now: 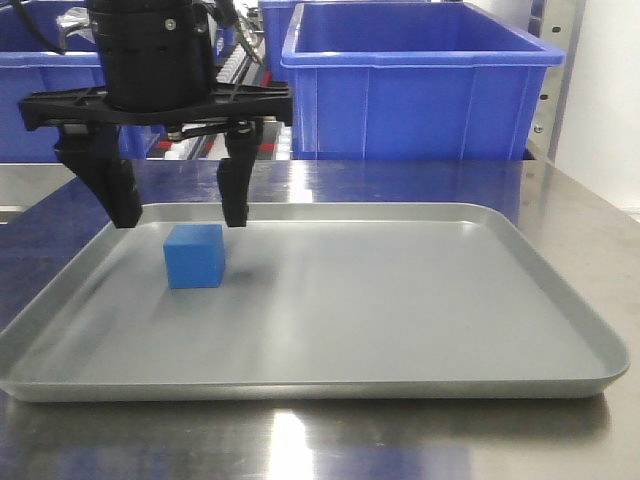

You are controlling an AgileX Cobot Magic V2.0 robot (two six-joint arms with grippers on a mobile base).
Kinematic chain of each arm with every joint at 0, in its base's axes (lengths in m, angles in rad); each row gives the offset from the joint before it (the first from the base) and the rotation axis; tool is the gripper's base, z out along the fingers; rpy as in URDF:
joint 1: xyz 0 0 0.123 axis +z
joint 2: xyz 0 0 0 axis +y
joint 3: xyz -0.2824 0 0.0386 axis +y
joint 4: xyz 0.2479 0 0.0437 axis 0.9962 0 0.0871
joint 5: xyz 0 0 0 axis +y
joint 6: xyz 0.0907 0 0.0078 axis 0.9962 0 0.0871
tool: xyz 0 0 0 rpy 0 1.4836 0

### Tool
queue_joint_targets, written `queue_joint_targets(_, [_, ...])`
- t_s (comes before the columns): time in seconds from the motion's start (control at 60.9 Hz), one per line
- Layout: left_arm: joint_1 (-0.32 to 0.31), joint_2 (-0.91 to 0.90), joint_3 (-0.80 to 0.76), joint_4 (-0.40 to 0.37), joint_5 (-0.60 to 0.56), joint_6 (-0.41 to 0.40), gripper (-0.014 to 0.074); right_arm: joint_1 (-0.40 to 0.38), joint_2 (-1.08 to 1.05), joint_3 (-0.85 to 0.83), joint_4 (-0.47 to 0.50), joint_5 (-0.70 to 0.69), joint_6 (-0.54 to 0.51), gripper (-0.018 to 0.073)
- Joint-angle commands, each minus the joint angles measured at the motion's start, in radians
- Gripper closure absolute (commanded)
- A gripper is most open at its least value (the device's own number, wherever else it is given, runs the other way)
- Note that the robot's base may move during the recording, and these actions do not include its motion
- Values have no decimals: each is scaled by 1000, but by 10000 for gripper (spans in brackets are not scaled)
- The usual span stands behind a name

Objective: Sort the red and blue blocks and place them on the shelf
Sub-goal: 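Move the open left gripper down over the blue cube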

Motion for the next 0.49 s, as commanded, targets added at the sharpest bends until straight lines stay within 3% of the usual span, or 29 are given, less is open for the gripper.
queue_joint_targets(0.0, [4, -34, -30, 4, -10, -10, 51, -6, 9, -28, -4, -88, -14, 510])
queue_joint_targets(0.476, [-6, 11, -30, 4, -47, -10, 51, -6, 9, -28, -4, -88, -14, 510])
